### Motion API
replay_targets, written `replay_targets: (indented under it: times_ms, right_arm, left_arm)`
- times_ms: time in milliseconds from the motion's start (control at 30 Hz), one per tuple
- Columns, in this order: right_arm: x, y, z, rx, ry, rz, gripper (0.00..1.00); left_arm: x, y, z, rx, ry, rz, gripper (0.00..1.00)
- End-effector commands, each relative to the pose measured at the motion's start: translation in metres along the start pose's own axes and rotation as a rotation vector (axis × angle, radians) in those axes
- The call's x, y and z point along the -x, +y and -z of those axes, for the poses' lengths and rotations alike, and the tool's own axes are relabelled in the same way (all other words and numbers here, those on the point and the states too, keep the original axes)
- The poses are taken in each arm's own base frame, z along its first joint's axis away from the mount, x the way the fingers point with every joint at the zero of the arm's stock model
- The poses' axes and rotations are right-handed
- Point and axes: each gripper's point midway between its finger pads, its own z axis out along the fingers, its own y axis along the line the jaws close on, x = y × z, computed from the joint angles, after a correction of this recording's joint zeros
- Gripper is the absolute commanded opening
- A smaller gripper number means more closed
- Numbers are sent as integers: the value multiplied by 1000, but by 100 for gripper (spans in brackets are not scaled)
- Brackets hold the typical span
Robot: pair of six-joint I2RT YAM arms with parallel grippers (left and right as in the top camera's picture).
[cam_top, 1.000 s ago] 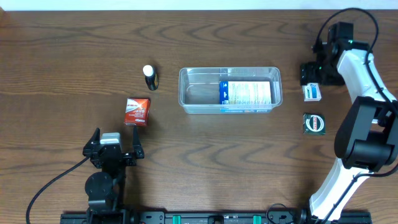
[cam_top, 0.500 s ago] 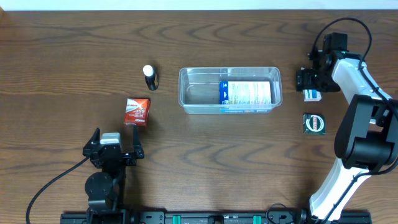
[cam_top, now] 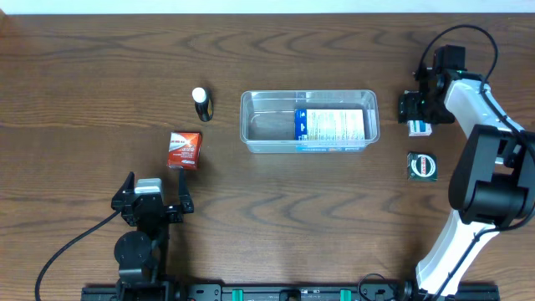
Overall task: Pack container
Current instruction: 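Grasp the white Panadol box lengthwise with the right gripper, then lift the Panadol box and carry it over the clear container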
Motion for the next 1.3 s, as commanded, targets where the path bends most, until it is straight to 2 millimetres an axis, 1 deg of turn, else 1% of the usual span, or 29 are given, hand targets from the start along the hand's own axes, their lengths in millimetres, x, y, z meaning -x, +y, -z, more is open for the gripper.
replay_targets:
  times_ms: [0,67,100,333,533,700,800,867,933,1100,1167,1200,1267]
  right_arm:
    - [-10,-4,-14,-8,40,-15,74]
    - [-11,-5,-14,-8,42,-16,62]
    - [-12,-5,-14,-8,45,-16,59]
    - [-14,-5,-13,-8,55,-16,55]
    - [-12,-5,-8,-7,60,-17,41]
    - [-9,-6,-3,-7,63,-16,40]
    - [-4,-6,6,-7,62,-16,38]
    - [4,-7,19,-7,54,-17,37]
    - [13,-9,37,-8,41,-17,37]
    - [42,-10,95,-8,-23,-14,38]
    - [51,-6,121,8,-54,-6,38]
    - [55,-3,131,16,-67,4,38]
    - [61,10,149,58,-91,77,39]
  left_arm:
    - [-17,-2,-3,-10,38,-12,98]
    - [-16,-2,-3,-10,37,-12,98]
    - [-17,-2,-3,-10,38,-12,98]
    - [-17,-2,-3,-10,38,-12,98]
    - [-17,-2,-3,-10,38,-12,98]
    - [-17,-2,-3,-10,38,-12,98]
    - [-17,-2,-3,-10,38,-12,98]
    - [-17,-2,-3,-10,38,-12,98]
    - [-17,-2,-3,-10,38,-12,98]
    - [-17,-2,-3,-10,38,-12,98]
    - [-17,-2,-3,-10,38,-12,98]
    - [-17,-2,-3,-10,38,-12,98]
    - [-17,-2,-3,-10,38,-12,98]
